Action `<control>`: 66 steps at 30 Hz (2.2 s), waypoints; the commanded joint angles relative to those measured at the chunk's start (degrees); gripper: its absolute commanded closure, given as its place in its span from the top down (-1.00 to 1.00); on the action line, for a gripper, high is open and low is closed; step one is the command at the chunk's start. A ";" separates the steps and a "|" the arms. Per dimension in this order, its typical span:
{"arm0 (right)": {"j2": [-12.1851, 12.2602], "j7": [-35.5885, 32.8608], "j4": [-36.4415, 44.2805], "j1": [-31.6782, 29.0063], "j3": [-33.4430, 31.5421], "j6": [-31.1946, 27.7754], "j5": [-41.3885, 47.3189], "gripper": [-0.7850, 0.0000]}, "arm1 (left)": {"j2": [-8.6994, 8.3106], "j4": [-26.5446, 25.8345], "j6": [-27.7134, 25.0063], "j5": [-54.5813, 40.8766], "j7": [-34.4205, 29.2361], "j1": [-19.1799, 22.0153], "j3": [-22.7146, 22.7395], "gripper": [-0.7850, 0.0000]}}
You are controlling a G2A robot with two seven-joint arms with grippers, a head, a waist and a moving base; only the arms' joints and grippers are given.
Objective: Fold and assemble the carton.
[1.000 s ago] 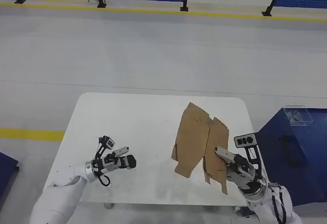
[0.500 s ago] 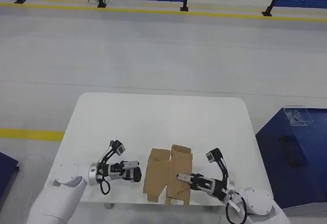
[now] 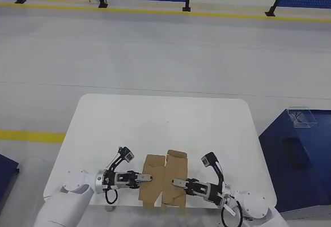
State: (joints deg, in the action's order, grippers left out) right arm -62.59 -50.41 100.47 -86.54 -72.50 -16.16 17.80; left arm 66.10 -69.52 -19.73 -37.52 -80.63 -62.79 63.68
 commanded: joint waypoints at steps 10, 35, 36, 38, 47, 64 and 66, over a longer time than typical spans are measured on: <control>-0.76 3.44 -4.19 -0.58 -1.64 6.92 22.97 1.00 | -0.15 -2.06 -3.12 -5.04 -0.81 -1.43 1.65 -1.00; -1.51 -1.97 -11.41 4.32 0.25 17.76 32.26 -1.00 | -2.14 -8.53 -6.44 -2.05 2.50 -4.66 0.73 -1.00; -1.51 -1.97 -11.41 4.32 0.25 17.76 32.26 -1.00 | -2.19 -8.52 -6.61 -1.90 2.68 -4.64 0.60 -1.00; -1.51 -1.97 -11.41 4.32 0.25 17.76 32.26 -1.00 | -2.29 -8.51 -6.86 -1.72 2.93 -4.61 0.33 -1.00; -1.58 -0.12 -9.93 3.98 -0.81 16.36 32.97 -1.00 | -2.76 -7.70 -7.02 -2.19 3.09 -3.95 -0.29 -1.00; -1.70 1.65 -9.43 3.64 -2.05 16.10 32.65 -0.55 | -3.40 -8.05 -7.99 -1.97 4.05 -3.38 -2.44 -1.00; -1.75 1.82 -9.54 3.67 -1.85 16.33 32.37 -0.62 | -3.51 -8.24 -8.00 -2.01 4.06 -3.40 -2.61 -1.00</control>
State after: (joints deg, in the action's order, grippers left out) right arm -64.32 -48.66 90.98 -82.88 -74.46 0.02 50.31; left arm 62.65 -77.65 -27.73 -39.52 -76.56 -66.19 61.16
